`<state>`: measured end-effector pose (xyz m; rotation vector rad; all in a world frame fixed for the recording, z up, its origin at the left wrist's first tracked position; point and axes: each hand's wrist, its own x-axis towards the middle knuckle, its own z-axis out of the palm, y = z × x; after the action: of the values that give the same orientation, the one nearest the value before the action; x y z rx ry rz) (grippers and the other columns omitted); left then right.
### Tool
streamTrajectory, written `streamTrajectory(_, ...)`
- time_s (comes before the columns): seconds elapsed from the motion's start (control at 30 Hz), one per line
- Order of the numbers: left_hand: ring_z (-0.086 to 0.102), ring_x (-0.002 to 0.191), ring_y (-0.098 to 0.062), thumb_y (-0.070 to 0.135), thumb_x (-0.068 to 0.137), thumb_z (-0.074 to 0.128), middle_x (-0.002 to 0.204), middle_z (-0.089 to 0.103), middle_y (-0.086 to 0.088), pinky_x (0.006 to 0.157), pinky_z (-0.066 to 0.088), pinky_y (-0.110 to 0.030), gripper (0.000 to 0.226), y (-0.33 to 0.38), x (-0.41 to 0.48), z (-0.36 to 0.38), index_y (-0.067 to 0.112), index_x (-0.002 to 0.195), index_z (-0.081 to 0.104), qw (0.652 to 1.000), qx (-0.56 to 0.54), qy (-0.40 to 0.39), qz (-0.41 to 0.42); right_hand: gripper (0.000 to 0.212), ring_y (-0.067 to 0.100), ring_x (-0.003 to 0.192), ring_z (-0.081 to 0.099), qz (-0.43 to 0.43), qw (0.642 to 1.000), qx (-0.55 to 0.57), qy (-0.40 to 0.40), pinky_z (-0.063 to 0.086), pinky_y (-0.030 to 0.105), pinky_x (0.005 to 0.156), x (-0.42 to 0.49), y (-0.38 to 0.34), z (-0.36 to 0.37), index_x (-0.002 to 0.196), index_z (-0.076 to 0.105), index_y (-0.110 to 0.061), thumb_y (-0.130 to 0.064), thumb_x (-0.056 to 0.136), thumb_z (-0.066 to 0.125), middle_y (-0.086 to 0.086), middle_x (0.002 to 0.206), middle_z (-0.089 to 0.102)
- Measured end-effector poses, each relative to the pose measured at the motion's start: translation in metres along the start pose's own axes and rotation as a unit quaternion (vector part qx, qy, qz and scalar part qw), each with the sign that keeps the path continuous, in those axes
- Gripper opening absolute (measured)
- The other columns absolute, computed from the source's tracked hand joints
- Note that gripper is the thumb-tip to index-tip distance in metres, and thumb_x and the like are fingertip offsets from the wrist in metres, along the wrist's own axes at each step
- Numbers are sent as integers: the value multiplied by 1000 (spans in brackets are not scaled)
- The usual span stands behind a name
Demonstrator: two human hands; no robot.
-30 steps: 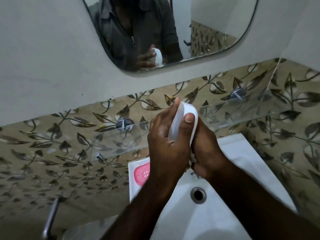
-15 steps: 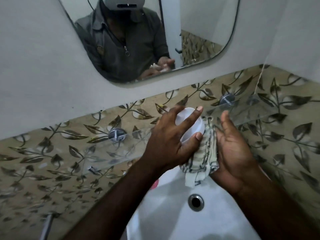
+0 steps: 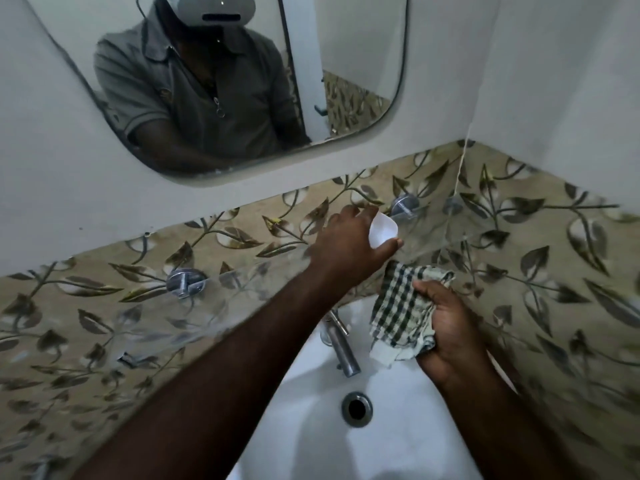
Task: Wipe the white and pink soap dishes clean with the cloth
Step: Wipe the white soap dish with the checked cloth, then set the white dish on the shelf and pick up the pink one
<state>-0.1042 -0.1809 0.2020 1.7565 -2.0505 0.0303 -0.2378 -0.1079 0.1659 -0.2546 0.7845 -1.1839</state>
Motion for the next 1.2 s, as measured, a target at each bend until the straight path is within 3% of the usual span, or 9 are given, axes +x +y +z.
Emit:
streamTrajectory(0.2,51,121,-32,66,82,56,137,51,-12,95,46,-43,78,6,16,20,21,144,39,999,-2,5,-39,58,41,113,61,9,1000,-12,-1,43,60,102,10,10,-6,124,59,-1,-12,68,70,26,125,61)
streamTrajectory(0.37,51,121,-24,61,86,55,133,55,-7,100,43,-38,70,6,6,2,21,143,44,994,-75,62,-43,44,40,110,63,-14,1000,-23,-12,47,56,98,14,16,-8,126,57,-2,-2,81,58,24,122,64)
streamTrajectory(0.5,62,96,-16,31,89,64,106,68,-5,84,51,-35,39,12,-46,-26,10,123,62,953,-230,197,30,31,37,103,67,-10,993,-112,-45,53,51,91,8,26,-13,122,60,-7,-4,96,45,20,114,69)
streamTrajectory(0.67,59,72,-14,17,90,62,78,67,-4,69,45,-24,16,4,-138,-10,6,93,72,944,-262,197,44,27,39,100,67,33,980,-188,-56,53,55,90,-1,57,-17,117,61,2,-13,97,50,30,112,65)
streamTrajectory(0.83,55,55,-9,24,91,58,60,57,11,54,41,-22,24,-44,-210,38,14,73,70,930,-260,220,-137,19,28,53,58,98,963,-247,-47,47,36,58,2,96,-20,100,67,-6,-17,96,52,18,65,60)
streamTrajectory(0.93,57,53,-4,19,92,59,56,62,11,54,42,-22,29,-78,-235,59,26,65,65,833,-323,250,-374,24,21,39,50,138,951,-271,-55,44,29,47,8,116,-23,106,63,-1,-20,96,53,11,52,53)
streamTrajectory(1.0,58,57,-6,14,89,63,59,64,8,58,43,-24,22,-105,-248,70,24,70,67,798,-322,249,-445,23,25,41,53,170,940,-280,-91,48,31,46,12,127,-21,104,62,-2,-22,96,54,15,55,55)
streamTrajectory(1.07,63,73,-7,24,82,67,78,68,6,66,48,-27,9,-131,-261,76,22,91,70,838,-252,196,-443,19,27,48,59,182,925,-312,-122,53,35,51,15,140,-18,101,63,-2,-19,95,56,16,61,61)
streamTrajectory(1.2,50,123,-34,37,75,66,132,54,-20,102,40,-38,76,-182,-264,85,2,139,45,925,-65,-19,-375,27,35,82,67,183,868,-429,-169,52,63,84,32,171,-13,97,64,-17,-31,74,68,17,85,69)
